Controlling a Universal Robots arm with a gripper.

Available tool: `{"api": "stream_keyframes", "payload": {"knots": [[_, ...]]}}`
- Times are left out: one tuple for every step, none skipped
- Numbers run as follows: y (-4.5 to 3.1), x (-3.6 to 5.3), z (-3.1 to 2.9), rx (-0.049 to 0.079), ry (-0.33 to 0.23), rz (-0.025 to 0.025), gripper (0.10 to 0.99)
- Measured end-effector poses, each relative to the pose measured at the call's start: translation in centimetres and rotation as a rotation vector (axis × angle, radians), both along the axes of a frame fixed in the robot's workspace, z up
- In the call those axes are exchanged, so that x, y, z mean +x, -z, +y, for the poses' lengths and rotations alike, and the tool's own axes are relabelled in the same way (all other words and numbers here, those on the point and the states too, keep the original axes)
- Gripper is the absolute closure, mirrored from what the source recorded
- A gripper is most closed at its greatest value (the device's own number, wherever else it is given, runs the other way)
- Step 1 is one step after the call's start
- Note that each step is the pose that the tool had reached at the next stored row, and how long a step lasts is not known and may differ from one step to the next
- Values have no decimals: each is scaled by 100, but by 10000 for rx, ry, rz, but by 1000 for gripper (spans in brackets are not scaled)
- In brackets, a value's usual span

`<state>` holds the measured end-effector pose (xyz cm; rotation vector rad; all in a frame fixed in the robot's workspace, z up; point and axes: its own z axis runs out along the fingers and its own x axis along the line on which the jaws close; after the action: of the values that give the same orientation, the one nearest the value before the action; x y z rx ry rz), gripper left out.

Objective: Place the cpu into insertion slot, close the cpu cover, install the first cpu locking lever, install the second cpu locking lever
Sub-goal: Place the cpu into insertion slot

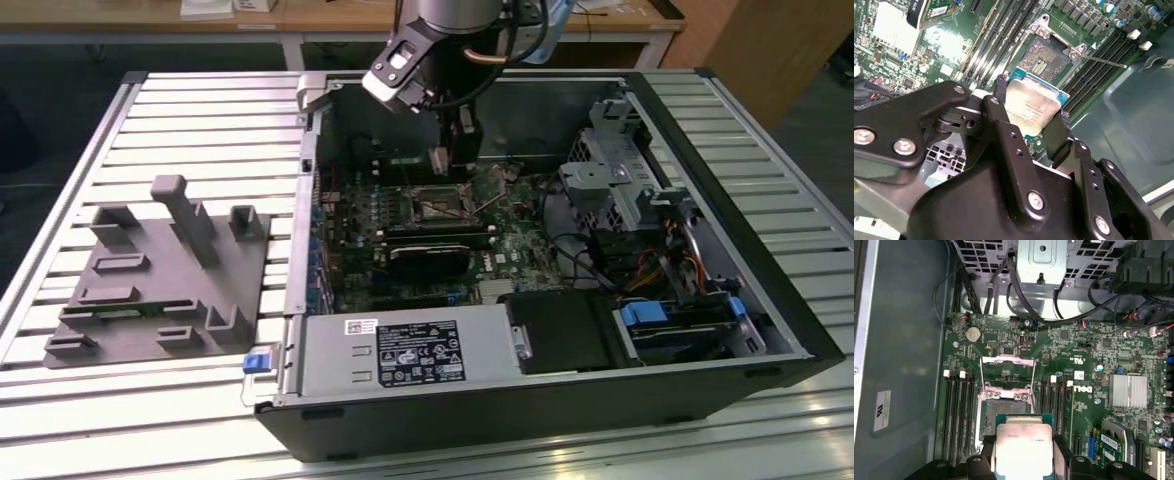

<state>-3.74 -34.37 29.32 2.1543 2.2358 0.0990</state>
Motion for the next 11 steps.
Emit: {"api": "stream_keyframes", "payload": {"knots": [[17,0,0,-1,0,0,545],[35,0,0,0,0,0,545],[52,0,0,1,0,0,545],[69,0,1,1,0,0,545],[85,0,1,0,1,0,545],[104,0,0,0,0,0,545],[121,0,1,0,1,0,545],[139,0,1,1,0,-1,545],[156,0,2,1,1,-1,545],[174,0,3,0,1,0,545],[191,-1,5,0,1,0,545]]}}
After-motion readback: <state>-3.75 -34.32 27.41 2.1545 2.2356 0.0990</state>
